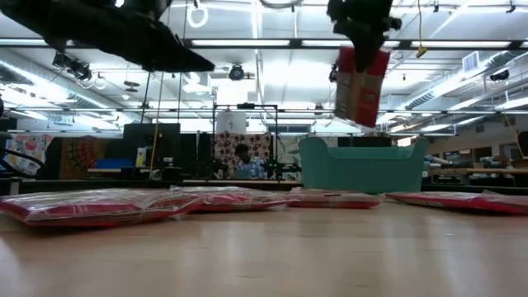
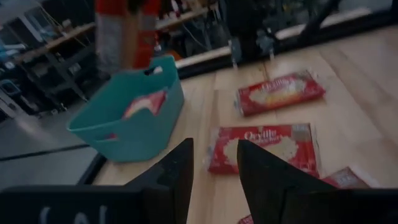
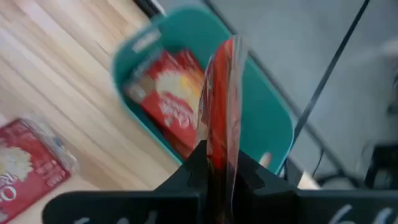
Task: Sort popcorn bags into baskets
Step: Put the popcorn bag into the green bin
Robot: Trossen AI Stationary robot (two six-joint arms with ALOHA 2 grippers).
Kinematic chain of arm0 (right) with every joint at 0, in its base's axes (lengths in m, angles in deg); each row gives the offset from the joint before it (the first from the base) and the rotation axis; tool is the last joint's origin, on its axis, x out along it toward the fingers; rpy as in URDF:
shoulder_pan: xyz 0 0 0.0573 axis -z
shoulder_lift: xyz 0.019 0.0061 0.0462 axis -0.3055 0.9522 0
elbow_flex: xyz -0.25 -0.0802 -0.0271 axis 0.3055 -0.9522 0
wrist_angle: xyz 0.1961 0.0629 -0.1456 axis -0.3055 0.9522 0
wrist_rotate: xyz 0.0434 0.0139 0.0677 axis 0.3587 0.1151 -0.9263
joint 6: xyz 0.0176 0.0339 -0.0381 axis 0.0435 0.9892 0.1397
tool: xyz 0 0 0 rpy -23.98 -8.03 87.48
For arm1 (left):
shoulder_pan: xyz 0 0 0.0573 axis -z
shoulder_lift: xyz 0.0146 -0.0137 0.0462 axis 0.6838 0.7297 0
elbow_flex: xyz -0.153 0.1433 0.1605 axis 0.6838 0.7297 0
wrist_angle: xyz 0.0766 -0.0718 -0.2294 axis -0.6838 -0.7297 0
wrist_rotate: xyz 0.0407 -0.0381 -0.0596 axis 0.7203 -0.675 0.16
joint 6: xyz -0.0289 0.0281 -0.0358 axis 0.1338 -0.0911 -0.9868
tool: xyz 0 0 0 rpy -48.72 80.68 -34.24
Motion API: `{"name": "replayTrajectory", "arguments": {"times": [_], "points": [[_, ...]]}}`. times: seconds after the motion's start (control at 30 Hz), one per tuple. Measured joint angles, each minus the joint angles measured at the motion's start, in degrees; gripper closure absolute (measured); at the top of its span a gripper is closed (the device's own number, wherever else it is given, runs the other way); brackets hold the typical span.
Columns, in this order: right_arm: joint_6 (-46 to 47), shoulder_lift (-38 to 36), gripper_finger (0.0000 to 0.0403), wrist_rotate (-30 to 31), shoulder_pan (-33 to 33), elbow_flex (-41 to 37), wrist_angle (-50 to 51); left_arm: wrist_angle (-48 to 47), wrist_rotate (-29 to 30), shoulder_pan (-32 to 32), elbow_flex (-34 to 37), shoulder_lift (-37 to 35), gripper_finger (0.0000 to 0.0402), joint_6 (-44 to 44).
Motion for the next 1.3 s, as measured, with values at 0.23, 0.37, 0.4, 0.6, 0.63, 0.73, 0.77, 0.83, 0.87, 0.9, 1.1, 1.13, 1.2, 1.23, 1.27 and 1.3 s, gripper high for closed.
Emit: {"name": "replayTrajectory", "arguments": {"times": [0.23,0.37,0.4,0.6,0.63,0.73,0.77,0.83,0.87,0.9,1.1,1.13,1.2,1.23,1.27,1.3], "points": [[-0.3,0.0,0.0374,-5.4,10.6,0.0,0.5,0.2,-0.1,0.0,3.2,-8.8,0.0272,0.2],[-0.9,1.0,0.0373,-8.6,16.6,0.0,0.8,0.3,0.0,0.0,4.0,-10.6,0.0272,0.1],[-1.5,1.8,0.0373,-9.2,17.9,0.0,0.9,0.2,0.0,0.0,4.0,-10.7,0.0272,0.1],[-4.7,8.1,0.0373,-14.5,23.0,-0.1,0.5,0.0,0.0,0.0,4.0,-10.7,0.0272,-0.2],[-5.0,9.2,0.0373,-14.6,23.5,-0.1,0.4,0.0,0.0,0.0,4.0,-10.7,0.0272,-0.2],[-5.2,12.1,0.0368,-15.7,24.6,-0.1,-0.8,-0.3,0.0,0.1,4.0,-10.7,0.0272,-0.2],[-5.0,12.9,0.0365,-15.9,24.9,-0.1,-1.8,-0.4,0.0,0.1,4.0,-10.7,0.0272,-0.3],[-4.3,14.2,0.0354,-17.1,25.2,-0.1,-3.9,-0.7,0.0,0.1,4.0,-10.7,0.0272,-0.3],[-4.1,14.6,0.0348,-18.2,25.4,-0.1,-5.2,-0.8,0.0,0.1,4.0,-10.7,0.0272,-0.3],[-4.1,14.9,0.0341,-19.1,25.5,-0.1,-6.7,-0.9,0.0,0.1,4.0,-10.7,0.0272,-0.3],[-6.5,16.3,0.0295,-26.8,25.4,-0.1,-16.2,-1.3,0.0,0.1,4.0,-10.6,0.0272,0.0],[-6.7,16.4,0.0287,-28.6,25.4,-0.1,-18.0,-1.3,0.0,0.1,4.0,-10.7,0.0272,0.0],[-7.5,16.4,0.0272,-32.1,25.4,-0.1,-21.3,-1.4,0.0,0.1,4.0,-10.6,0.0272,0.1],[-7.9,16.4,0.0265,-33.8,25.4,-0.1,-22.5,-1.4,0.0,0.1,4.0,-10.7,0.0272,0.1],[-8.1,16.4,0.0259,-35.5,25.4,-0.1,-23.6,-1.6,0.0,0.1,4.0,-10.7,0.0272,0.1],[-8.2,16.3,0.0252,-36.8,25.4,-0.1,-24.3,-1.8,0.0,0.1,4.0,-10.6,0.0272,0.1]]}}
